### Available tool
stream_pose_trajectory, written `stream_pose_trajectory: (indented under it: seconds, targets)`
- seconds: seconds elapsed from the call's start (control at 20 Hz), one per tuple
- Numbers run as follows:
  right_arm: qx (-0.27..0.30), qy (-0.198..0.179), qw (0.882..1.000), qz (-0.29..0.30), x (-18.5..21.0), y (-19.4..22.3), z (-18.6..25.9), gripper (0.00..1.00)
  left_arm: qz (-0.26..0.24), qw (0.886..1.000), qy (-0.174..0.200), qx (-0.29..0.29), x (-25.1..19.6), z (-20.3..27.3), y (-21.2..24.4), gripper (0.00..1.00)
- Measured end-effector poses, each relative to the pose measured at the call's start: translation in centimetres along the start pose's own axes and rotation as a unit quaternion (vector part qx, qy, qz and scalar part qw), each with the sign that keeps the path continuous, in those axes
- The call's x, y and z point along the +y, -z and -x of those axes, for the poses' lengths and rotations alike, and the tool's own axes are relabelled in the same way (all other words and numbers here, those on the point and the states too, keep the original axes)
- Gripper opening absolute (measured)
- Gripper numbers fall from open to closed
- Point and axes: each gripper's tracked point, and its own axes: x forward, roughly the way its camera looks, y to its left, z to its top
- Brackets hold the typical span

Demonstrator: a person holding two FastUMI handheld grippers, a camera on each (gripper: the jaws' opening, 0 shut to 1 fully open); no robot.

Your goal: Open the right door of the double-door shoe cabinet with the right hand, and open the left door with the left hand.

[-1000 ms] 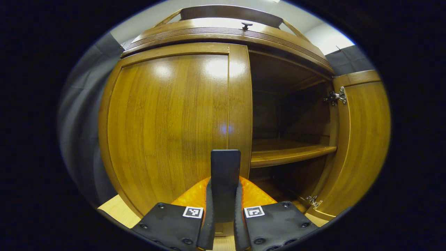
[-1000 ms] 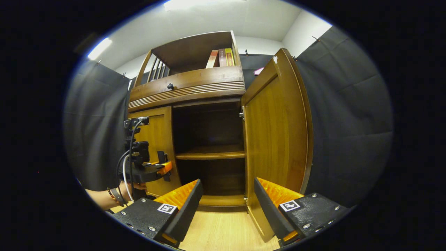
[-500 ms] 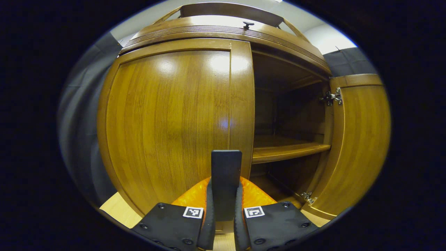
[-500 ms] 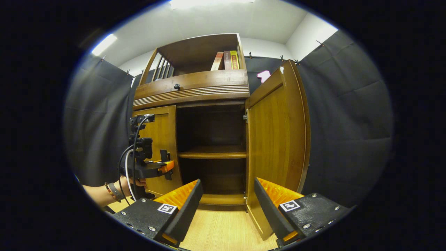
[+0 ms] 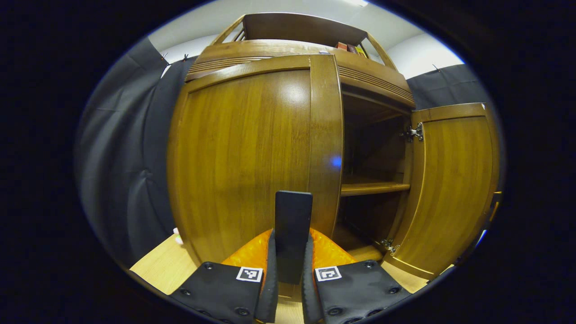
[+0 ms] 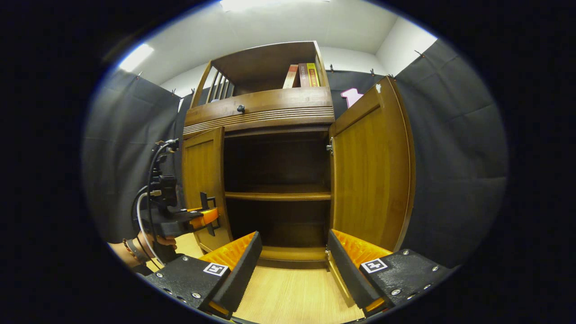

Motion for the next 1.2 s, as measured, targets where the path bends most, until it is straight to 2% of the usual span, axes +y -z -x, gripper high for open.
stream_pose_trajectory:
  seconds: [0.15, 0.45, 0.55, 0.7, 0.8, 0.9, 1.0, 1.05, 1.1, 1.2]
  targets:
    - [-0.001, -0.012, 1.0, -0.005, 0.4, 0.1, -0.5, 0.92, -0.002, 1.0, 0.001, 0.011, 1.7, 3.4, -0.2, 0.29]
    - [-0.008, -0.023, 0.999, -0.021, 0.5, -0.1, -1.1, 0.92, -0.029, 0.998, -0.048, 0.015, 6.4, 9.1, -0.3, 0.28]
    - [-0.004, -0.026, 0.999, -0.02, 0.4, 0.1, -1.1, 0.92, -0.035, 0.997, -0.074, 0.013, 8.5, 10.6, -0.5, 0.27]
    - [-0.004, -0.025, 1.0, -0.017, 0.5, 0.1, -1.2, 0.92, -0.033, 0.992, -0.115, -0.03, 11.8, 12.8, -1.0, 0.2]
    - [-0.001, -0.033, 0.999, -0.018, 1.5, 0.2, -1.2, 0.92, -0.033, 0.989, -0.143, -0.032, 14.2, 13.8, -0.9, 0.14]
    - [0.006, -0.041, 0.999, -0.013, 2.5, 0.4, -1.2, 0.92, -0.035, 0.985, -0.161, -0.041, 16.4, 14.5, -1.8, 0.12]
    - [0.007, -0.042, 0.999, -0.004, 3.2, 0.3, -1.0, 0.92, -0.015, 0.99, -0.136, -0.038, 17.1, 14.5, -1.5, 0.07]
    - [0.006, -0.038, 0.999, 0.0, 3.5, 0.4, -1.0, 0.92, -0.017, 0.991, -0.127, -0.034, 17.6, 14.5, -1.3, 0.12]
    - [0.005, -0.034, 0.999, 0.001, 3.9, 0.4, -1.1, 0.92, -0.025, 0.992, -0.123, -0.032, 18.1, 14.6, -1.5, 0.07]
    - [0.007, -0.026, 1.0, -0.001, 4.5, 0.6, -1.1, 0.92, -0.027, 0.994, -0.105, -0.029, 18.9, 14.8, -1.5, 0.07]
